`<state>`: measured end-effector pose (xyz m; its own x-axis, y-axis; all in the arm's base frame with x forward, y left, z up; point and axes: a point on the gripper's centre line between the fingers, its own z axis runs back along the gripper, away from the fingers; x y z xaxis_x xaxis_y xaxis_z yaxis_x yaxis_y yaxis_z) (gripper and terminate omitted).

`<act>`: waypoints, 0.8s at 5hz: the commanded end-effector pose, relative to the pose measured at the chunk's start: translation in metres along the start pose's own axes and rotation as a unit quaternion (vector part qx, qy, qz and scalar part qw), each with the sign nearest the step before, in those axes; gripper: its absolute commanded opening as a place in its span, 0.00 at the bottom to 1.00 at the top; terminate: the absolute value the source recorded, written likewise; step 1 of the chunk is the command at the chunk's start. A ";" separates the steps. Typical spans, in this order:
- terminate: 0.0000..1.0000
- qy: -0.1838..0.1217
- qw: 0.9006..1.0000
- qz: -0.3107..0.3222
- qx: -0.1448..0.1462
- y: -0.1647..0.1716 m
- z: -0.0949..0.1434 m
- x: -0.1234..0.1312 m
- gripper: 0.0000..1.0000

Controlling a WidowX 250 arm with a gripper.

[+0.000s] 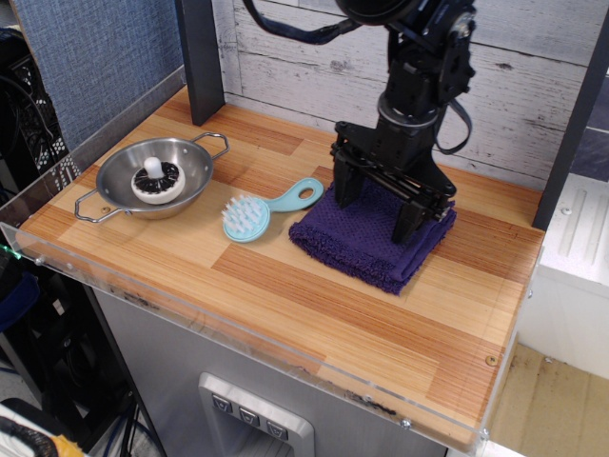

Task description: Move the purple cloth from center side to near back side

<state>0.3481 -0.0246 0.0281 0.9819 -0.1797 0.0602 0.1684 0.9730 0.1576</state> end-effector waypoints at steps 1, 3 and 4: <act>0.00 -0.028 0.998 0.015 -0.047 0.025 0.036 0.013 1.00; 0.00 0.001 0.991 0.016 -0.132 0.044 0.085 -0.005 1.00; 0.00 -0.022 0.991 0.010 -0.134 0.056 0.105 -0.016 1.00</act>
<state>0.3333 0.0162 0.1284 0.9858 -0.1573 0.0591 0.1636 0.9789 -0.1222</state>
